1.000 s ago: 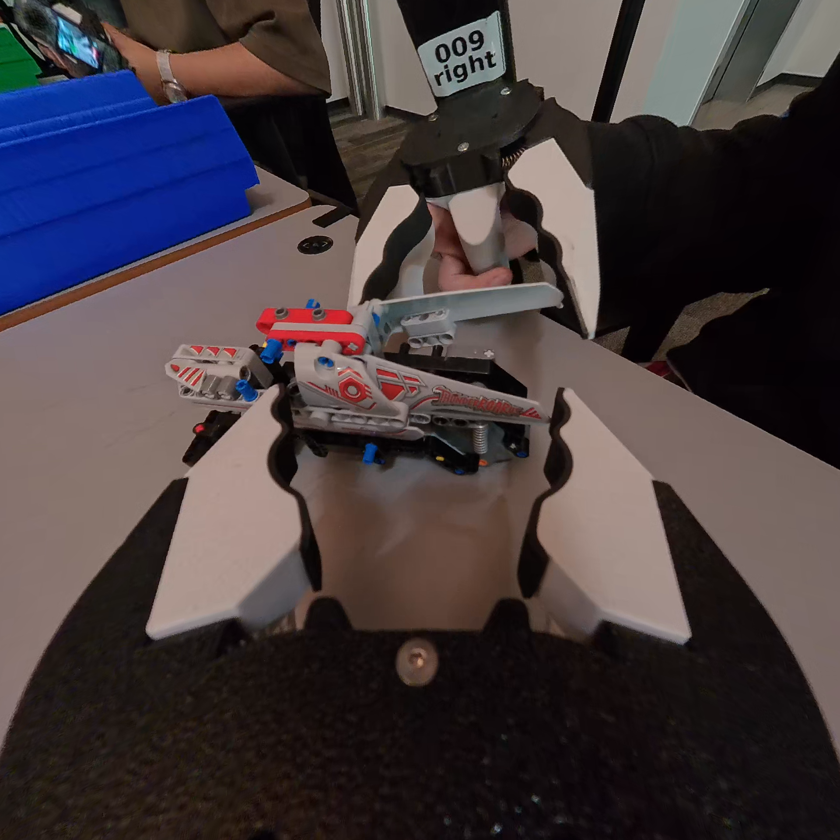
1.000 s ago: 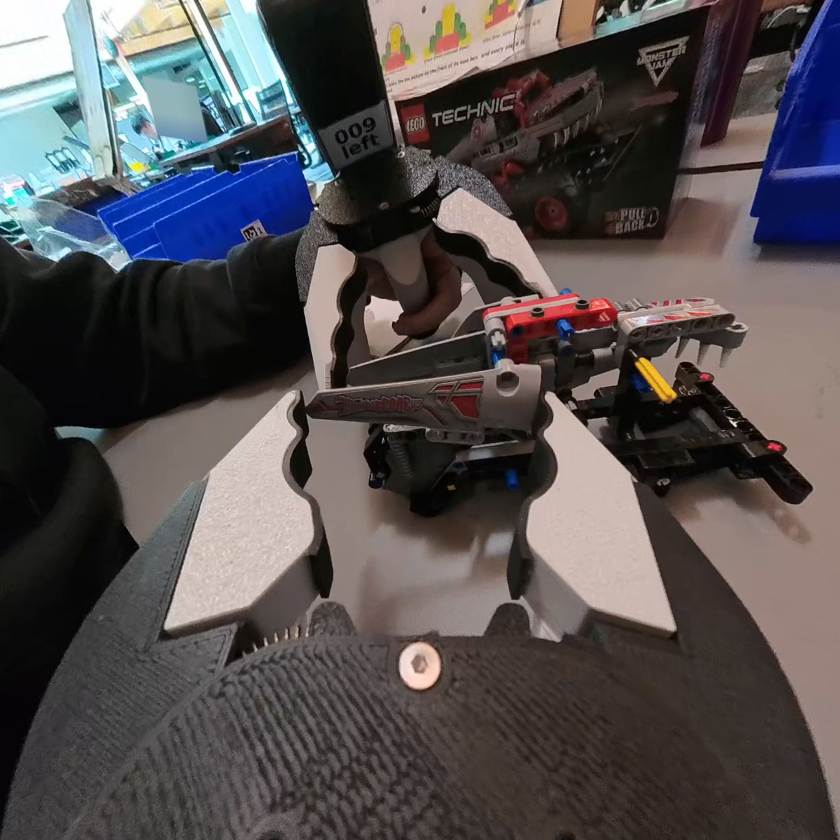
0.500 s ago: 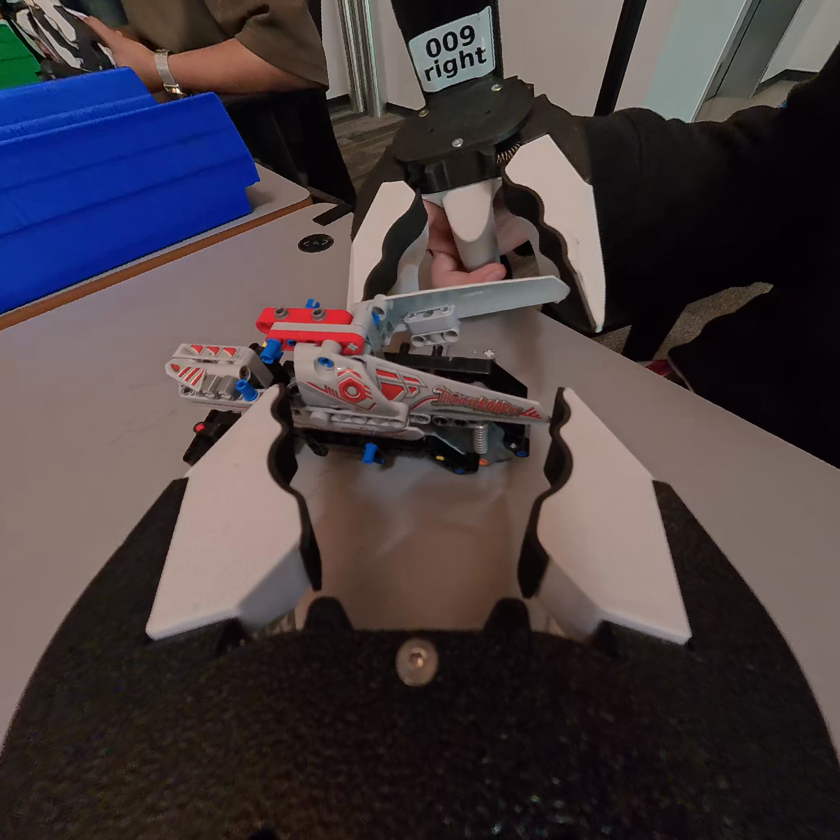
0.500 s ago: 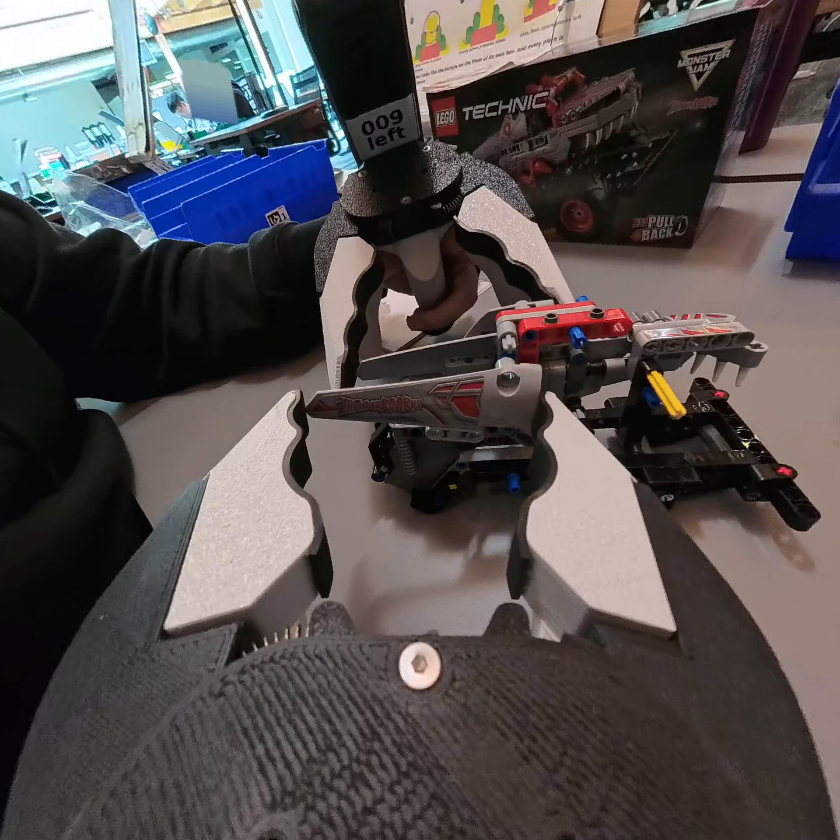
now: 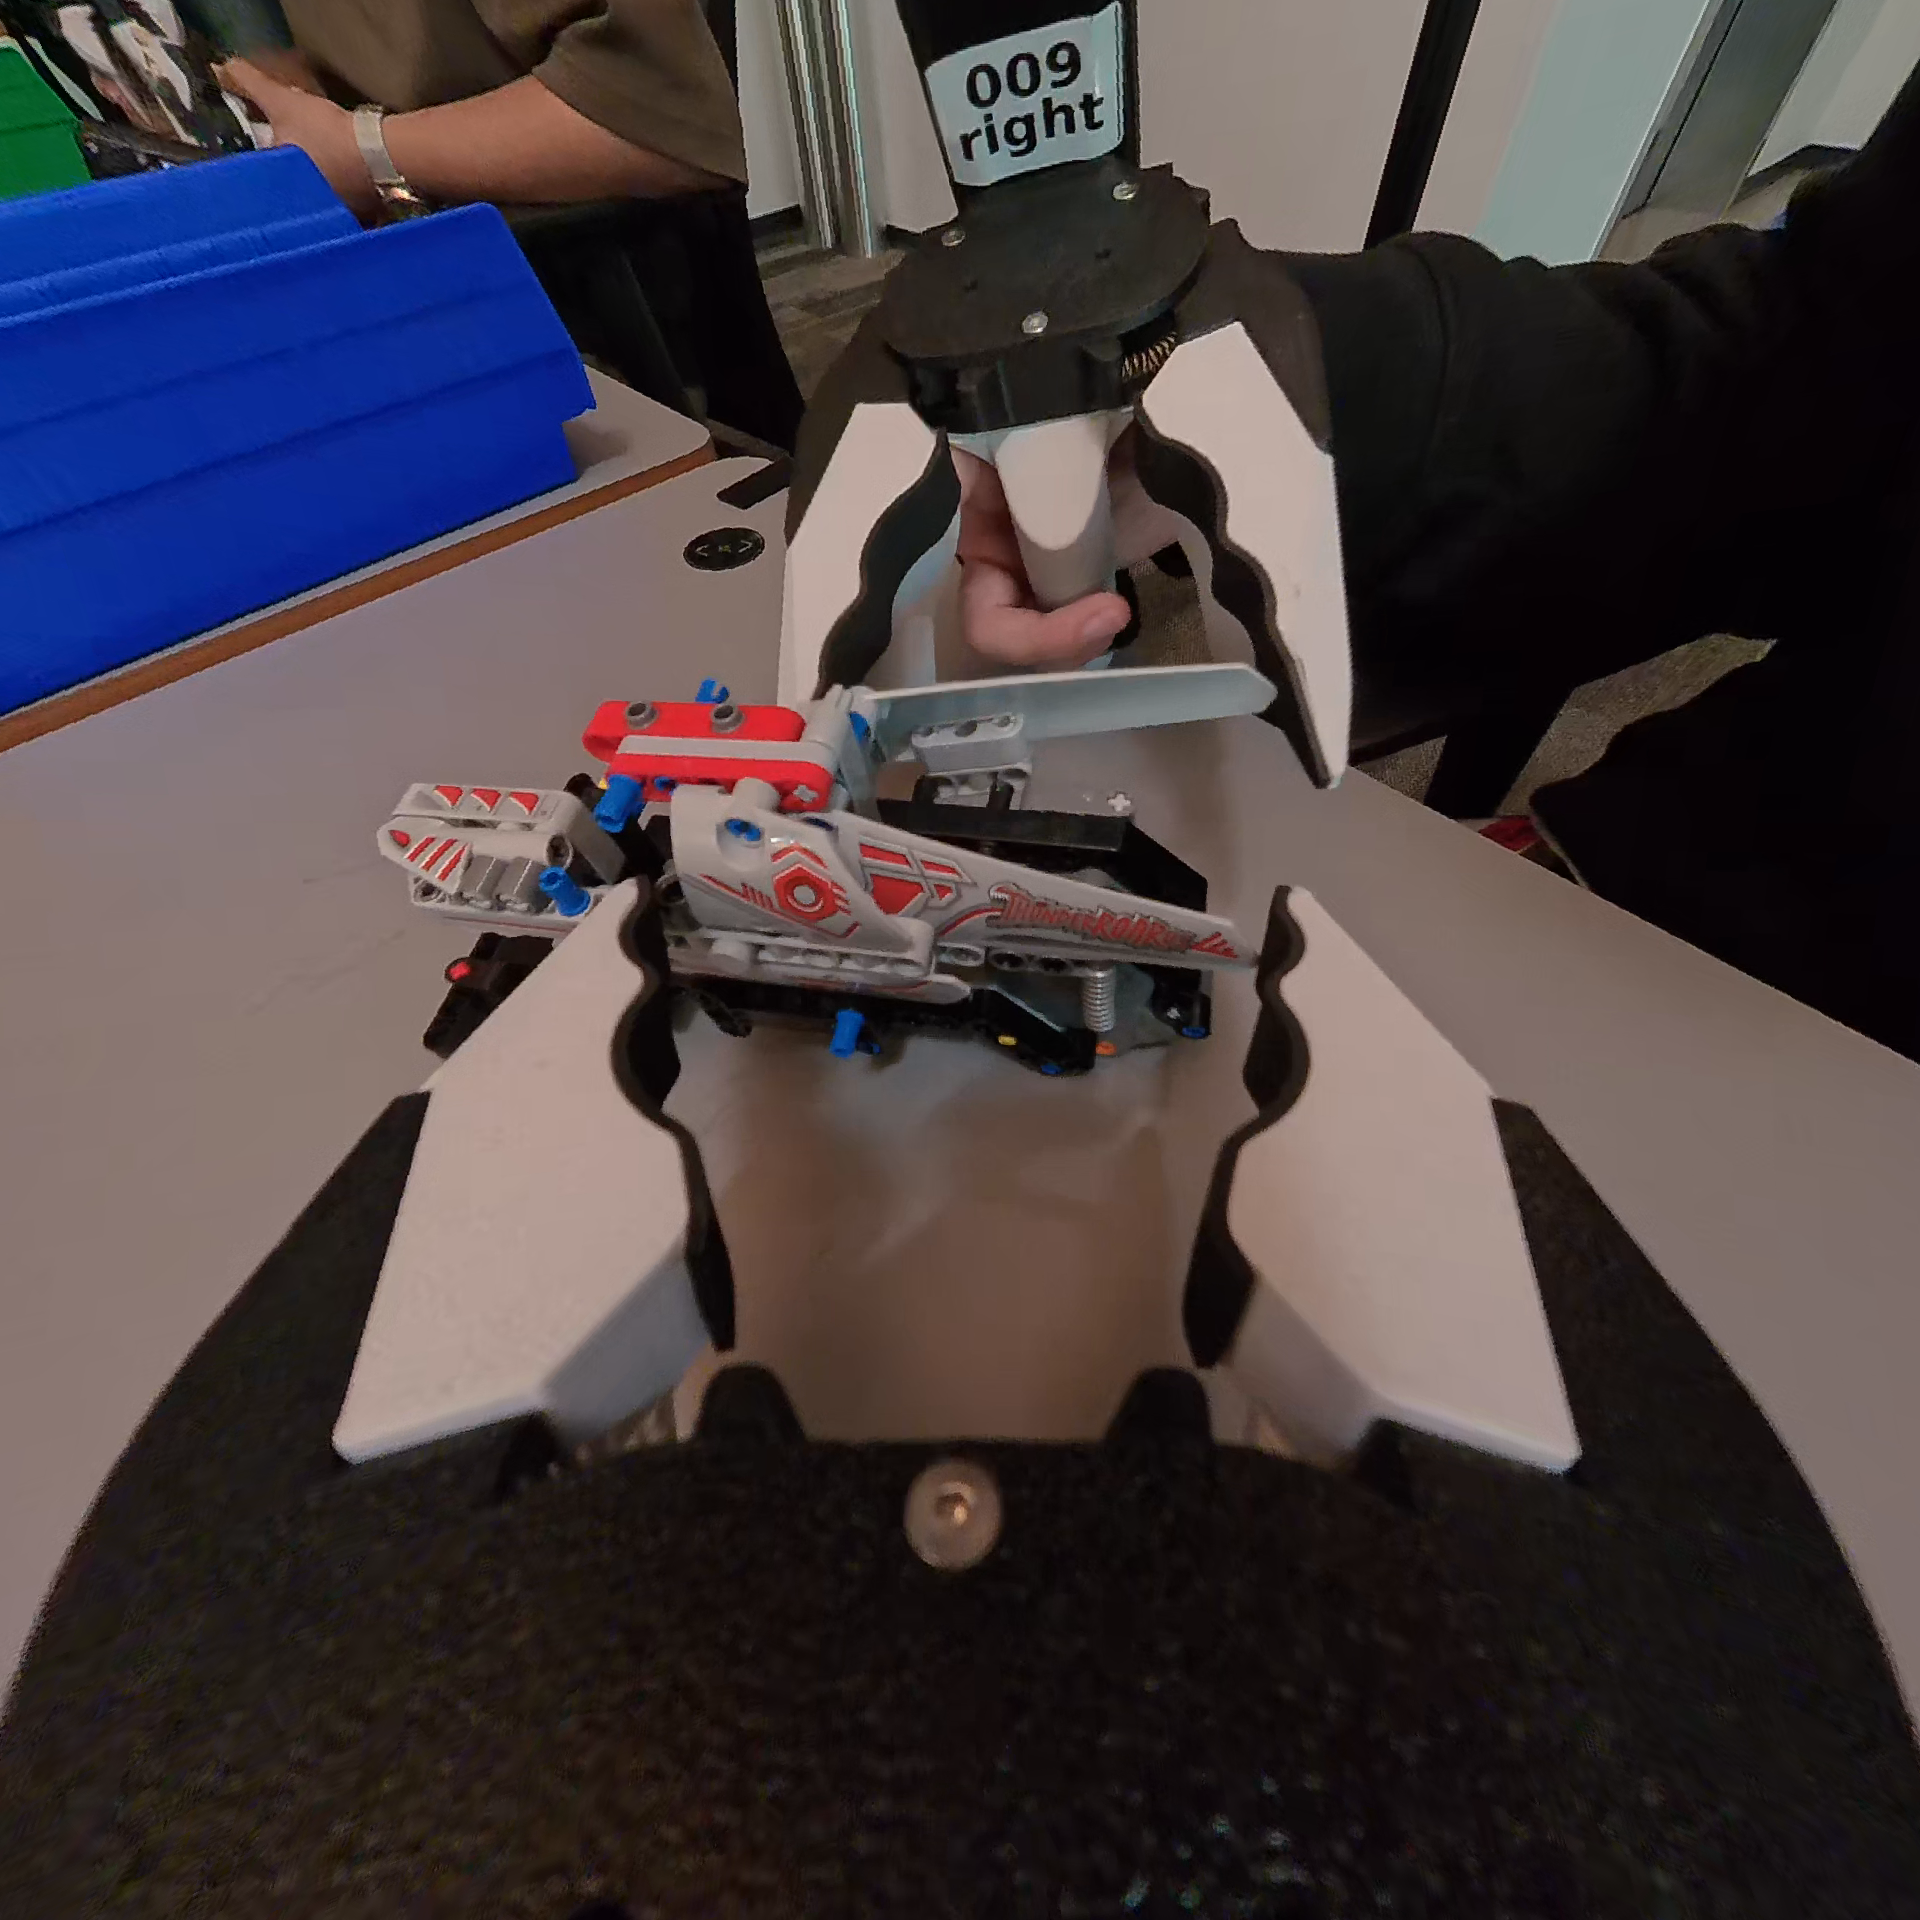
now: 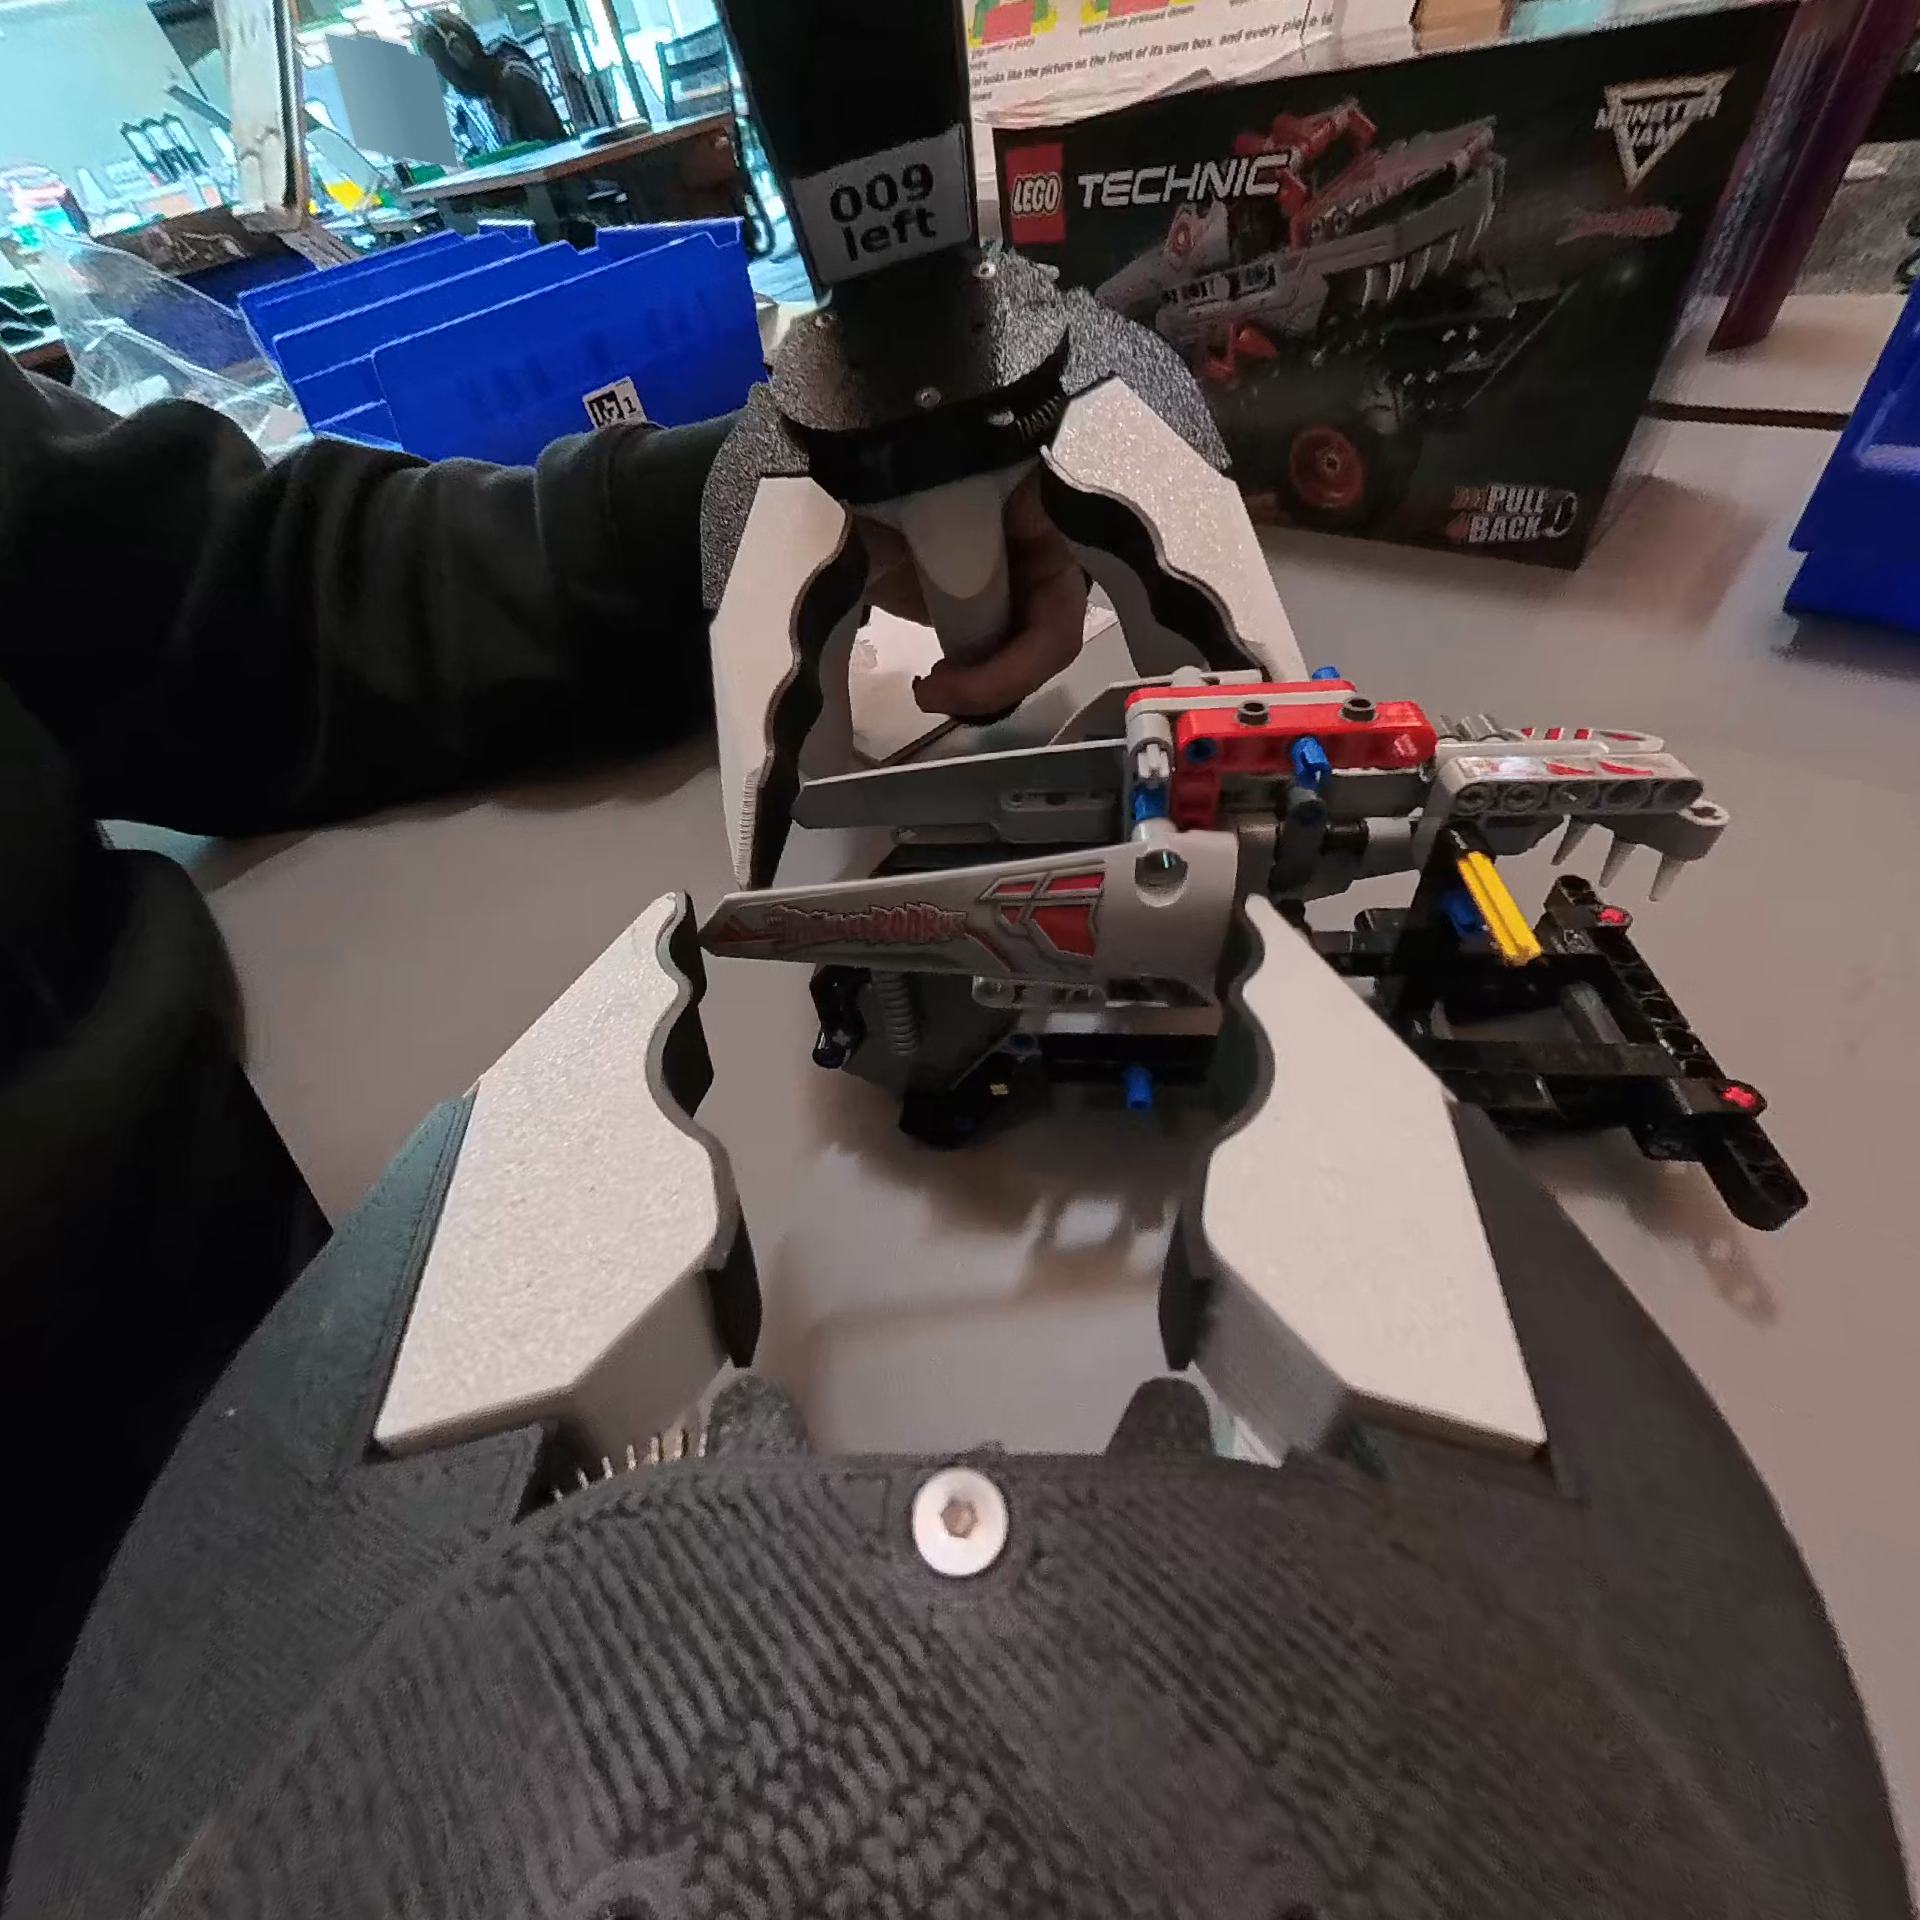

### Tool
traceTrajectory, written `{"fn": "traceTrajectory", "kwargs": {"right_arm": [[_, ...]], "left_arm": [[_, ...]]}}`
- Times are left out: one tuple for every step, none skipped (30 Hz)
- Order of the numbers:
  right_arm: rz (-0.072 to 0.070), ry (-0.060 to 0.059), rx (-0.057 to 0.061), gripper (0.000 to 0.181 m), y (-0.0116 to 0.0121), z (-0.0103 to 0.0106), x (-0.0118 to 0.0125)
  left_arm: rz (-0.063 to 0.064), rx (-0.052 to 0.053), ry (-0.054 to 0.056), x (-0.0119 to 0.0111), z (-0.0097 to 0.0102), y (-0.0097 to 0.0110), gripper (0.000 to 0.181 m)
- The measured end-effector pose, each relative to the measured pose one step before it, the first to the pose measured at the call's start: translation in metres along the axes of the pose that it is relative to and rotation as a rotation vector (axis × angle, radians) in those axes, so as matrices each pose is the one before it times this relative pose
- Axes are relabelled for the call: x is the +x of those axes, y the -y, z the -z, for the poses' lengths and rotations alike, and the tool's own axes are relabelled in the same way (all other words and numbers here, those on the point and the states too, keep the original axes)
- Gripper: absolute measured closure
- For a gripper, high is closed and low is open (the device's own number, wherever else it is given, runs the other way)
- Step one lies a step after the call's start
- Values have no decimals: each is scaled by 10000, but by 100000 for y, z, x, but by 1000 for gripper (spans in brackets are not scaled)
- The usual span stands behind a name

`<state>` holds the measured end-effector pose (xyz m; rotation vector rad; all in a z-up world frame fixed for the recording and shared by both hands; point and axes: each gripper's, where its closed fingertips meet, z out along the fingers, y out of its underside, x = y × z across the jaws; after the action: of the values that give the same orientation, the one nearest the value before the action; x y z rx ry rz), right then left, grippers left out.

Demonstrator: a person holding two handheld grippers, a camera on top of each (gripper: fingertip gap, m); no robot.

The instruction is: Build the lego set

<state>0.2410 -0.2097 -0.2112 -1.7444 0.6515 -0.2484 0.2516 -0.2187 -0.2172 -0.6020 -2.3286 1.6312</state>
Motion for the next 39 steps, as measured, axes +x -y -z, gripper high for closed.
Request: {"fn": "traceTrajectory", "kwargs": {"right_arm": [[37,4,27,83,44,26,9],[34,42,-2,83,3,29,-20],[93,72,46,83,68,47,-64],[47,17,-31,83,-28,26,43],[60,38,-31,83,-42,25,3],[62,41,-42,83,-52,12,-3],[32,3,-18,83,-20,-13,2],[61,-41,-17,83,-10,-45,4],[88,-83,-21,83,-14,-43,10],[114,-138,-25,83,-30,-58,37],[186,-191,-54,83,-58,-58,73],[275,-202,-91,83,-107,-55,83],[352,-208,-182,82,-250,-84,101],[308,-171,-68,83,-55,-32,77],[35,-37,-11,83,31,2,2],[-50,2,48,83,29,-18,-7],[22,-23,22,83,16,-29,4],[125,-62,-32,83,3,-11,18],[210,-97,-139,83,-106,5,56],[359,-133,-269,83,-236,-10,91],[294,-125,-337,83,-239,14,73],[-12,9,-253,83,-95,42,-3],[-224,135,-119,83,46,28,-56],[-185,140,22,83,132,-8,-35],[-50,87,88,83,103,-43,-18],[14,24,49,83,88,-54,-4],[52,-22,-76,83,27,-57,0],[88,-22,-176,83,-49,-16,4],[121,7,-229,83,-92,13,25],[181,30,-210,83,-120,30,31],[173,49,-158,83,-116,14,30],[124,42,-77,83,-30,13,59],[80,-16,4,83,61,-5,114],[59,-36,80,83,135,-39,109],[29,-26,151,83,198,-47,82],[-42,33,165,83,239,-44,-9],[-78,78,147,83,260,-63,-52],[-45,96,83,83,246,-107,-100],[31,111,-63,83,159,-167,-161]], "left_arm": [[13,18,7,-5,-24,19,70],[4,8,8,-5,-18,16,70],[4,3,-1,12,-24,23,71],[7,-5,13,-2,-52,25,70],[11,-4,13,-3,-44,13,70],[7,2,5,-2,-2,3,70],[7,3,7,-5,-2,4,71],[3,-4,12,-1,7,-7,70],[0,-3,15,-3,12,-18,70],[15,9,14,0,7,-3,70],[9,15,20,-12,3,5,70],[14,14,16,2,-12,0,70],[16,19,9,13,-33,24,70],[21,11,19,-8,-41,28,70],[-3,-6,12,3,4,-7,70],[3,-5,5,-5,4,-7,70],[-2,0,12,-5,5,-2,70],[5,4,12,1,-2,-4,70],[-1,3,7,4,-1,-7,70],[6,15,1,4,-35,19,70],[4,14,4,20,-51,35,70],[-2,3,-4,10,-36,17,70],[0,-4,-5,2,-6,-3,70],[-3,-14,10,-17,31,-28,70],[-8,-28,16,-24,53,-41,70],[-5,-37,15,-22,59,-52,70],[-6,-34,14,-2,49,-44,69],[1,-18,9,14,22,-28,70],[-6,-10,11,16,-8,-7,70],[-18,-17,19,-3,-4,-16,70],[-8,-31,11,-7,-8,-10,70],[-29,-53,31,-32,3,-27,70],[-40,-76,67,-103,8,-76,70],[-29,-70,71,-104,6,-101,70],[-32,-64,59,-91,-5,-143,70],[-43,-63,34,-53,3,-166,70],[-52,-88,18,-13,10,-227,69],[-99,-154,28,27,-40,-334,69],[-130,-203,51,47,-49,-361,69]]}}
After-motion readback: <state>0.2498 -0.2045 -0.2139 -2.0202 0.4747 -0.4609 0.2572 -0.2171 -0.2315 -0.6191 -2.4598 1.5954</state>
